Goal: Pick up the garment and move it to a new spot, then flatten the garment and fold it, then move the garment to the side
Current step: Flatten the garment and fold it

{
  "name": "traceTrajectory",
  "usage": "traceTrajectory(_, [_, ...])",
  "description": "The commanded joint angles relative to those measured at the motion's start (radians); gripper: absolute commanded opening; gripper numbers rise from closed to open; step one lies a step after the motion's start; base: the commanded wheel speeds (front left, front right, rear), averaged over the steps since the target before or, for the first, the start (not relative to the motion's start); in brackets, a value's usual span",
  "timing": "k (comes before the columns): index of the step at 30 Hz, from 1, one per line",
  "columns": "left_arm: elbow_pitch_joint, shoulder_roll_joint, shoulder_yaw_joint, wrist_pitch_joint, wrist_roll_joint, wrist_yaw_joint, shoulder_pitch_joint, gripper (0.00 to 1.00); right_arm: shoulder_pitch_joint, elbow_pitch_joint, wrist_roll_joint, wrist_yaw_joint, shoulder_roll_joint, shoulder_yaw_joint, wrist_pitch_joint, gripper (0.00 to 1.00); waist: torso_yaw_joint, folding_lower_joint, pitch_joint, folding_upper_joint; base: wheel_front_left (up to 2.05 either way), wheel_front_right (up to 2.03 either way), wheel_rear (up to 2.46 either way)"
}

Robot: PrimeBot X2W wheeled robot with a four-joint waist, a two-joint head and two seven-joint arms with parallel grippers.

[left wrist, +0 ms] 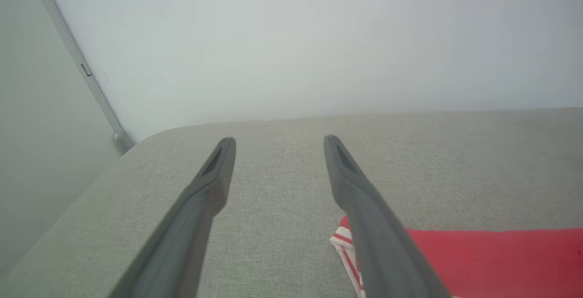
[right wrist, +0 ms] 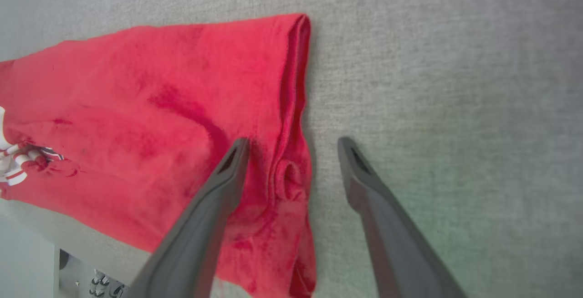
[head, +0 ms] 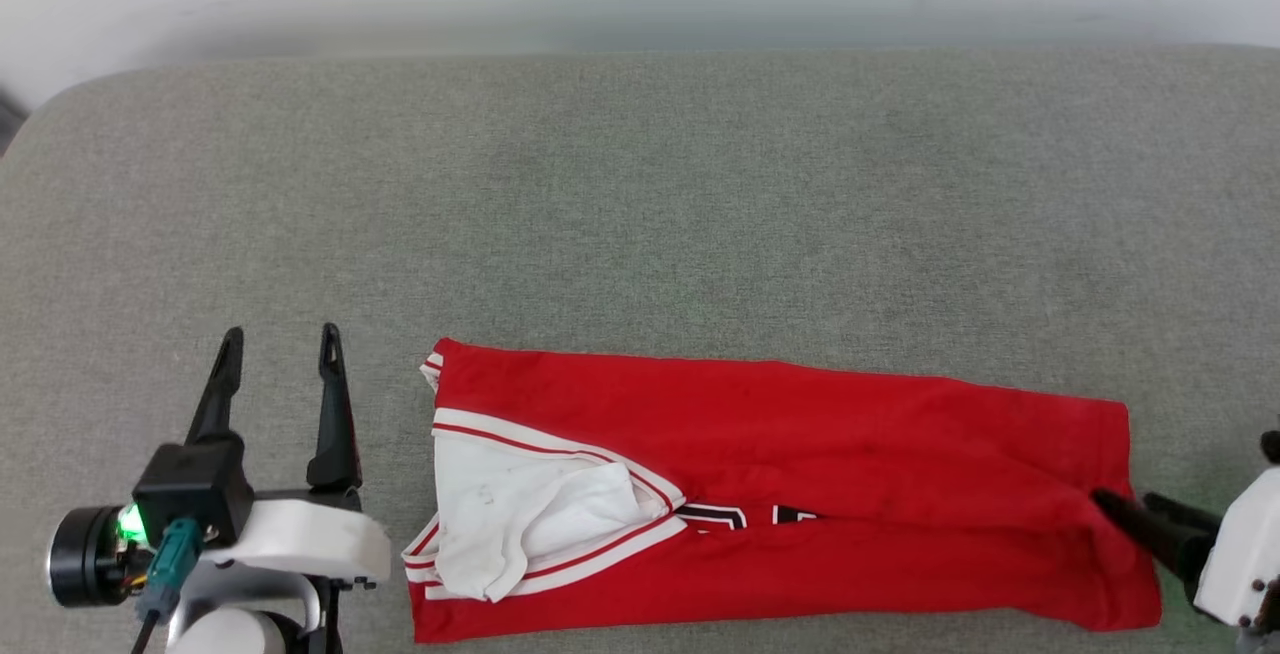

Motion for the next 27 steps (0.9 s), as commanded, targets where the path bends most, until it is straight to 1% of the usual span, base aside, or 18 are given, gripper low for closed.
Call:
traceTrajectory(1, [-0.009, -0.023, 0.026, -0.007, 0.028, -0.01, 0.027, 1.0, 0.02, 0.003, 0.009, 0.0, 0.011, 0.009, 0.012, 1.0, 0.001, 0.0, 0.001, 0.0, 0.0, 0.0, 0.0])
traceTrajectory(5, [-0.03, -0.104, 0.12, -0.006, 0.12, -0.028, 0.096, 1.0, 0.04, 0.01, 0.018, 0.0, 0.046, 0.043, 0.036, 1.0, 0.005, 0.0, 0.003, 0.0, 0.0, 0.0, 0.0])
traceTrajectory(11, [-0.067, -0.225, 0.226, -0.006, 0.235, -0.079, 0.173, 1.0, 0.037, 0.015, 0.021, 0.0, 0.097, 0.094, 0.053, 1.0, 0.009, 0.0, 0.005, 0.0, 0.0, 0.0, 0.0])
traceTrajectory(13, [-0.076, -0.268, 0.255, -0.006, 0.269, -0.1, 0.199, 1.0, 0.029, 0.02, 0.021, 0.001, 0.112, 0.109, 0.056, 1.0, 0.01, 0.0, 0.004, 0.0, 0.0, 0.0, 0.0])
traceTrajectory(14, [-0.076, -0.268, 0.255, -0.006, 0.269, -0.1, 0.199, 1.0, 0.029, 0.02, 0.021, 0.001, 0.112, 0.109, 0.056, 1.0, 0.01, 0.0, 0.004, 0.0, 0.0, 0.0, 0.0])
traceTrajectory(17, [-0.09, -0.328, 0.294, -0.006, 0.317, -0.131, 0.222, 1.0, 0.015, 0.033, 0.015, 0.001, 0.129, 0.13, 0.062, 1.0, 0.013, 0.0, 0.001, 0.0, 0.0, 0.0, 0.0])
traceTrajectory(18, [-0.093, -0.347, 0.306, -0.006, 0.333, -0.142, 0.229, 1.0, 0.012, 0.037, 0.014, 0.001, 0.134, 0.135, 0.061, 0.79, 0.015, 0.0, 0.0, 0.0, 0.0, 0.0, 0.0])
traceTrajectory(19, [-0.093, -0.363, 0.315, -0.006, 0.348, -0.153, 0.236, 1.0, 0.006, 0.04, 0.013, 0.001, 0.138, 0.139, 0.06, 0.33, 0.016, 0.0, -0.001, 0.0, 0.0, 0.0, 0.0])
traceTrajectory(20, [-0.094, -0.377, 0.324, -0.006, 0.363, -0.162, 0.24, 1.0, 0.002, 0.042, 0.014, 0.001, 0.141, 0.142, 0.059, 0.06, 0.017, 0.0, -0.003, 0.0, 0.0, 0.0, 0.0])
traceTrajectory(21, [-0.093, -0.39, 0.333, -0.006, 0.377, -0.172, 0.245, 1.0, -0.002, 0.042, 0.017, 0.001, 0.144, 0.144, 0.059, 0.0, 0.018, 0.0, -0.004, 0.0, 0.0, 0.0, 0.0])
traceTrajectory(23, [-0.091, -0.413, 0.35, -0.006, 0.405, -0.187, 0.254, 1.0, -0.012, 0.042, 0.015, 0.001, 0.136, 0.146, 0.052, 0.0, 0.019, 0.0, -0.009, 0.0, 0.0, 0.0, 0.0])
traceTrajectory(27, [-0.078, -0.436, 0.371, -0.006, 0.453, -0.212, 0.271, 1.0, -0.031, 0.038, 0.015, 0.001, 0.101, 0.135, 0.031, 0.0, 0.016, 0.0, -0.026, 0.0, 0.0, 0.0, 0.0])
